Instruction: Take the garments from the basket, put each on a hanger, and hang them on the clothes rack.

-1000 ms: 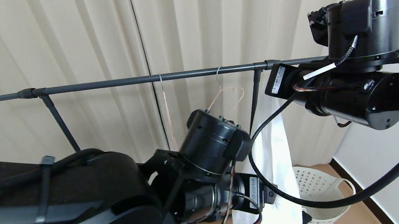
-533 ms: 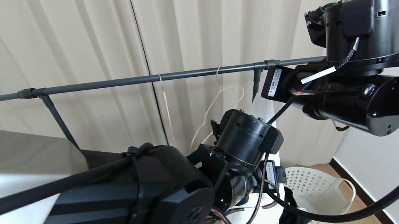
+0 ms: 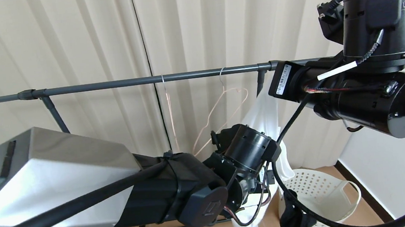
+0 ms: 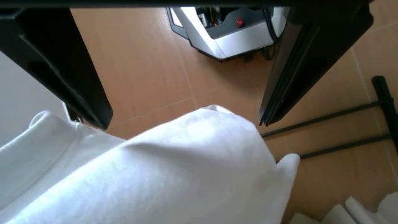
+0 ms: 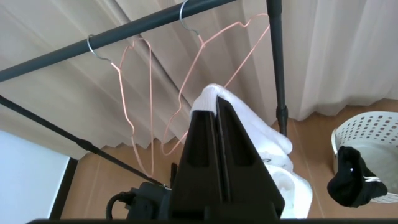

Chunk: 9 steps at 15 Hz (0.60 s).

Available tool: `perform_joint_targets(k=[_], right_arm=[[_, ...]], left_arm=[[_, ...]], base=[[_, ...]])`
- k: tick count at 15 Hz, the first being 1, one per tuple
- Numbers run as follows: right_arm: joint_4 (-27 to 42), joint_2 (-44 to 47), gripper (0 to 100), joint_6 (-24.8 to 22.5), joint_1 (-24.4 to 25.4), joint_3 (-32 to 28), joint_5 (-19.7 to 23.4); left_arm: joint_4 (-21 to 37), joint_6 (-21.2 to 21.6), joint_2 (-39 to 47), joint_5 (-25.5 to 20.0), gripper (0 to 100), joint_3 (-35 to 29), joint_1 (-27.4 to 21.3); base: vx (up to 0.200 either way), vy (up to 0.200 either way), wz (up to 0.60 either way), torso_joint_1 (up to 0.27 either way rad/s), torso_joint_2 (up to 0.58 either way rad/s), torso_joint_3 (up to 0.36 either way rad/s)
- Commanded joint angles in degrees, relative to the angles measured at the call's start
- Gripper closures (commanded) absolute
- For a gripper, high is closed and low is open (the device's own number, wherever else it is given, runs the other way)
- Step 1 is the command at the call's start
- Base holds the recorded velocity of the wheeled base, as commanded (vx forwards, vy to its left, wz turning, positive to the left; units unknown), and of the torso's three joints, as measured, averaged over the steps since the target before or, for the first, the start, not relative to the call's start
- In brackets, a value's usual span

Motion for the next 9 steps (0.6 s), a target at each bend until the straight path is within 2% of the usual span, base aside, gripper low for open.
perform_joint_targets(k=[1,5,6,8,9], right_arm=[[0.0,0.0,100,0.0,0.0,-0.1,0.0],[-0.1,0.4,100,0.7,-0.1,-0.5,-0.2],[0.0,0.8,100,0.9,-0.1,-1.0,-1.8],[0.0,3.8,100,0.7,-0.3,-3.1,-10.4],[0.0,4.5,100,0.7,-0.3,-3.6,-12.3]], left_arm=[[0.0,-0.2,-0.3,0.1,0,0.3,-0.1],[-1.5,-0.1,-6.3,-0.2,0,5.5,-1.2],[-4.2,0.2,-7.5,-0.3,0,7.4,-1.8],[-6.3,0.6,-8.5,-0.2,0,8.6,-2.8],[-6.7,0.6,-8.5,-0.2,0,8.5,-2.9]], base=[[0.0,0.0,0.0,0.0,0.0,0.0],[0.0,0.0,0.0,0.0,0.0,0.0],[0.0,0.0,0.0,0.0,0.0,0.0],[0.0,0.0,0.0,0.0,0.0,0.0],[0.0,0.0,0.0,0.0,0.0,0.0]])
